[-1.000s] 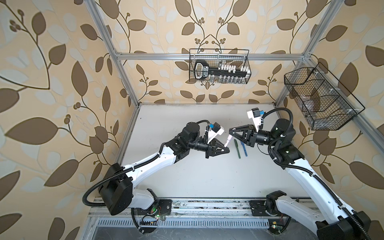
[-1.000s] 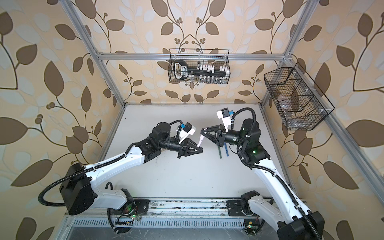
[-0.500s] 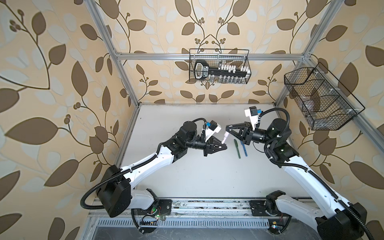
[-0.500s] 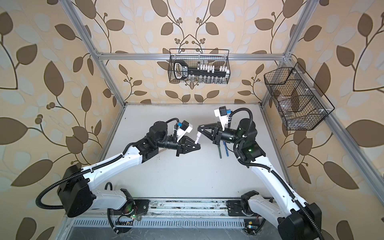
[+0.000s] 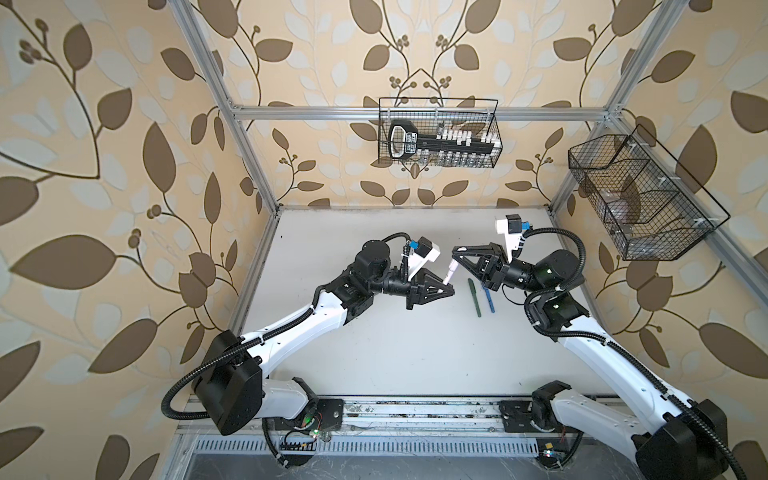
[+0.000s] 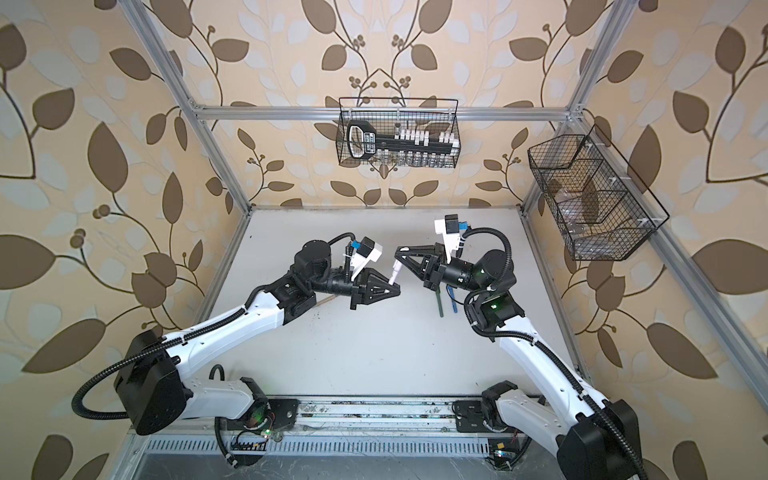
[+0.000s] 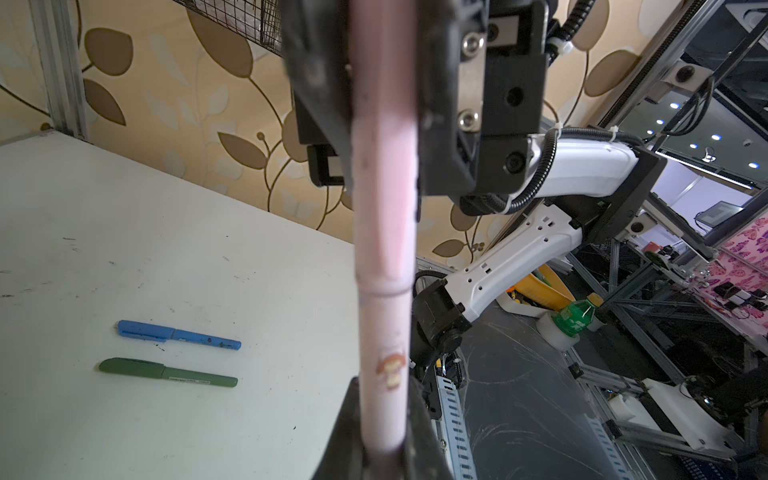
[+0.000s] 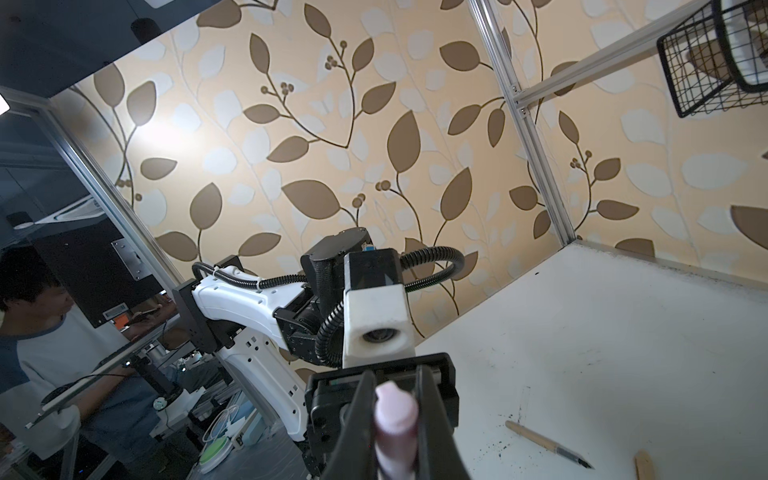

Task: Insert the pens into the pen caps
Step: 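Lower the capped pink pen with the right gripper onto the table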

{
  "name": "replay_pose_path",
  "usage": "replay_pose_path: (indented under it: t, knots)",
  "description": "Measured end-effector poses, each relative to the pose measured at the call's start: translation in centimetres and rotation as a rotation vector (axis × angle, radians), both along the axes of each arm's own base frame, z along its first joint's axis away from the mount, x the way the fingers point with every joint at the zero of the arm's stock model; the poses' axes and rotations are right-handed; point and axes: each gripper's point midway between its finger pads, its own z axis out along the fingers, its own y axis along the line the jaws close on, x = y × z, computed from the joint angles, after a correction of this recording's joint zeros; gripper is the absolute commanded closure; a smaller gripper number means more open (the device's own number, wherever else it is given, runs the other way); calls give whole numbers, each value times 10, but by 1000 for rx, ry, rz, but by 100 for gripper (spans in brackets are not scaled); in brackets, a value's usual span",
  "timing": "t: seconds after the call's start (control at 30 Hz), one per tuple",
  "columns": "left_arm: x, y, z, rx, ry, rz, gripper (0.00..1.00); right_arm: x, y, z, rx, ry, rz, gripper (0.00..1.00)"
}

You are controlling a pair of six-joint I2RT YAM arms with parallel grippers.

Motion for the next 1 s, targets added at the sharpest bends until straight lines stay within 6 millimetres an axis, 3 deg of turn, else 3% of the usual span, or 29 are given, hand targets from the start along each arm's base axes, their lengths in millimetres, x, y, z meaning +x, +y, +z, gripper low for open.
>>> replay_pose_path:
  t: [0.17,0.23,0.27,0.37,0.47,0.53,0.6,0.7,0.8,0.9,1.0]
  knots:
    - [20,1,23,-46,-100,90,48,5,-8,-32,-88,162,30,100]
    - [26,3,24,-46,-108,122,40,14,-12,-41,-117,218,17,100]
    - [30,3,21,-37,-103,139,31,20,-15,-44,-131,241,0,100]
    - [39,6,0,18,-70,198,17,41,-23,-51,-182,279,-83,100]
    - [48,20,-44,129,5,307,1,67,-28,-64,-276,314,-199,100]
    - [52,37,-71,217,60,412,1,87,-32,-83,-350,346,-274,100]
    - [57,61,-87,298,81,544,1,105,-36,-119,-443,414,-337,100]
    - [71,98,-84,361,64,747,1,123,-45,-191,-608,552,-405,100]
    - [86,136,-87,420,73,932,1,128,-54,-250,-756,668,-428,100]
    - [96,163,-104,507,116,1039,1,133,-60,-290,-864,741,-430,100]
    - [100,177,-128,607,170,1080,1,141,-64,-311,-934,767,-436,100]
